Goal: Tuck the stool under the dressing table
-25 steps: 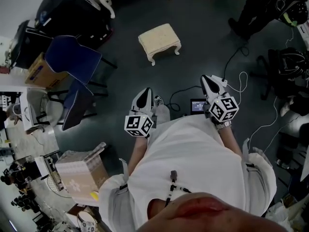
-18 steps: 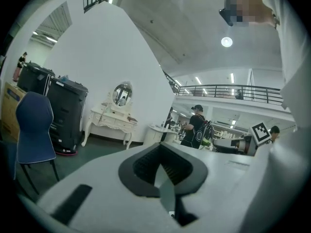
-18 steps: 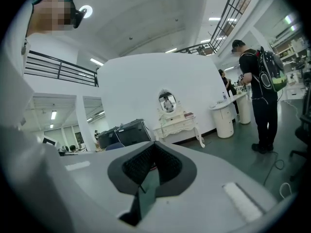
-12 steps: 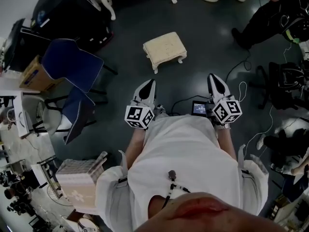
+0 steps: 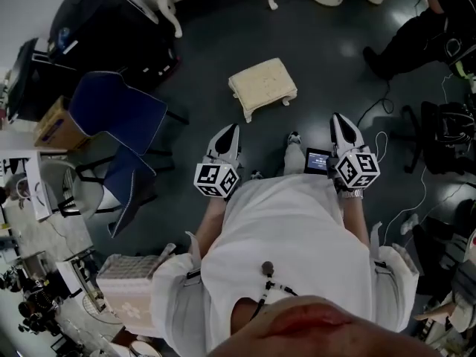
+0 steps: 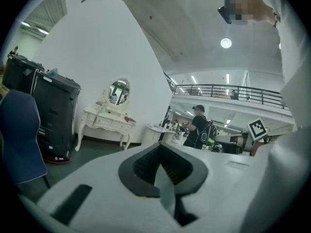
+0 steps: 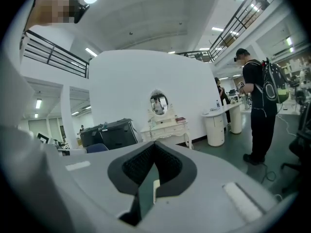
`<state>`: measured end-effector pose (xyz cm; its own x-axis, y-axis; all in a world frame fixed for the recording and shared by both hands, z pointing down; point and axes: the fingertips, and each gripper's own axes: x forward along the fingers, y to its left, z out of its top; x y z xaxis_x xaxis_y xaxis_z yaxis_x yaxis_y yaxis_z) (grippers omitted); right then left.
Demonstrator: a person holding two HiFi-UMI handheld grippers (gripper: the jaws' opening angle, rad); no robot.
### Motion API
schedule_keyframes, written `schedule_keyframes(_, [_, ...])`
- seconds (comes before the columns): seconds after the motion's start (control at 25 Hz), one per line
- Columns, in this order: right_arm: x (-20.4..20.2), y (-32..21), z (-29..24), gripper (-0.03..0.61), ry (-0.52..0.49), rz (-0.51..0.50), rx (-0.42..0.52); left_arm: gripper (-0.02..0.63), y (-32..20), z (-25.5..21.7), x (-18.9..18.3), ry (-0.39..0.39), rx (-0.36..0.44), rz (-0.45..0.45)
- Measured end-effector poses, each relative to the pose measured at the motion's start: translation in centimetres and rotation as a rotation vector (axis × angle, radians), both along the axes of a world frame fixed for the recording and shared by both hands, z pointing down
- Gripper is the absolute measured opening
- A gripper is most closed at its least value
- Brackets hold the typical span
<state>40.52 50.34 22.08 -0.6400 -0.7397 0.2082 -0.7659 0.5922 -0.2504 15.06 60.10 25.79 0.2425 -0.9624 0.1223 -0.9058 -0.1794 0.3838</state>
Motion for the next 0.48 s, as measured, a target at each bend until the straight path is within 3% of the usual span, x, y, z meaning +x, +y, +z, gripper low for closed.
schedule_keyframes(0.28, [-1.8,-11.4,1.5,0.008,-0.012,-0.095,-0.013,0.006,-8.7,0.7,0.8,-0.002,-0.015,-0.066])
schedule_keyframes(0.48, [-2.8,-22.0,1.4,0.008,-0.018,-0.182,-0.031,0.006,-17.2,-1.4,0.4,-0.033,0.005,-0.152])
